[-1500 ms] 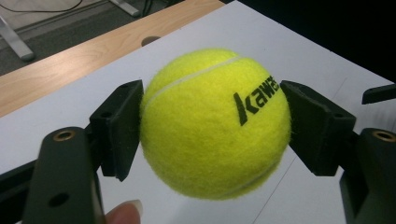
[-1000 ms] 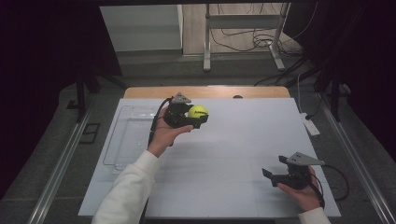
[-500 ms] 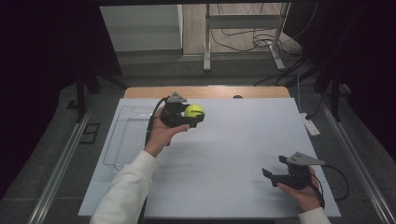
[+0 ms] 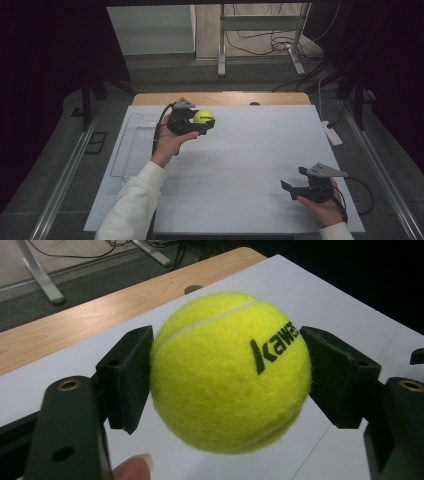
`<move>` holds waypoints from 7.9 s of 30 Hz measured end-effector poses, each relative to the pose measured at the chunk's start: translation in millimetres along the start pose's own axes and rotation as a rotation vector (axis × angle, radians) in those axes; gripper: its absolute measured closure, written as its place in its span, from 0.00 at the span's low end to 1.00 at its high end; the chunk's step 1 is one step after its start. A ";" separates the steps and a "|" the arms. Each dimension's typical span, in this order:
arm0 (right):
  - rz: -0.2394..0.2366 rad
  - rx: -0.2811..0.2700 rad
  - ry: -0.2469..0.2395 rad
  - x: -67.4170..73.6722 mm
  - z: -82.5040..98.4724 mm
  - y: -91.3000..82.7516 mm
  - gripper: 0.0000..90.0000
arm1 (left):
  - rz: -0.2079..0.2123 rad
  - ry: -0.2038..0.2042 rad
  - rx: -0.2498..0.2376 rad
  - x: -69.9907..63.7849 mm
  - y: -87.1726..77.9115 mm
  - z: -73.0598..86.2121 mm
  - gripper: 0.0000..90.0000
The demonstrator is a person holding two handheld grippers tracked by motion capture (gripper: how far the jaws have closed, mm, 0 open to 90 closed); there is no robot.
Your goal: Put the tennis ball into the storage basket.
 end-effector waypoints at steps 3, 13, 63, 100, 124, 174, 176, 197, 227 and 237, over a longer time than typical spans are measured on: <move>-0.001 0.001 0.001 0.1 0.0 0.1 0.12 | -0.004 -0.002 -0.004 1.7 -1.7 -0.3 0.30; 0.000 0.001 0.001 0.1 0.1 0.0 0.12 | -0.018 -0.012 -0.013 8.0 -7.7 -0.3 0.30; 0.008 0.008 -0.002 -0.7 0.7 0.6 0.12 | -0.137 -0.079 -0.048 59.0 -33.2 3.0 0.30; 0.006 0.009 -0.005 -0.2 0.8 1.1 0.12 | -0.256 -0.147 -0.071 109.3 -59.4 8.1 0.30; 0.005 0.010 -0.005 0.1 0.9 1.1 0.12 | -0.324 -0.183 -0.066 137.1 -68.0 15.0 0.30; 0.004 0.015 -0.003 0.0 1.5 2.3 0.12 | -0.465 -0.274 0.007 192.6 -68.7 33.8 0.30; 0.005 0.014 -0.004 0.0 1.4 2.3 0.12 | -0.467 -0.274 0.014 193.6 -68.6 35.0 0.30; 0.005 0.015 -0.005 -0.1 1.5 2.2 0.12 | -0.503 -0.274 0.068 204.3 -63.3 47.7 0.30; 0.004 0.017 -0.007 0.3 1.8 2.4 0.12 | -0.513 -0.245 0.152 207.0 -50.0 63.0 0.30; 0.005 0.018 -0.007 0.1 1.9 2.5 0.12 | -0.533 -0.214 0.211 205.8 -39.9 68.6 0.30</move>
Point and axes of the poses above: each handheld gripper's, and its own axes: y roughly forward along the jaws, z roughly out of its underside, x roughly to its left, the point moved 6 cm from there along y, roughly forward along the jaws, and after that the axes turned 10 degrees about -y, right-handed, at the moved point
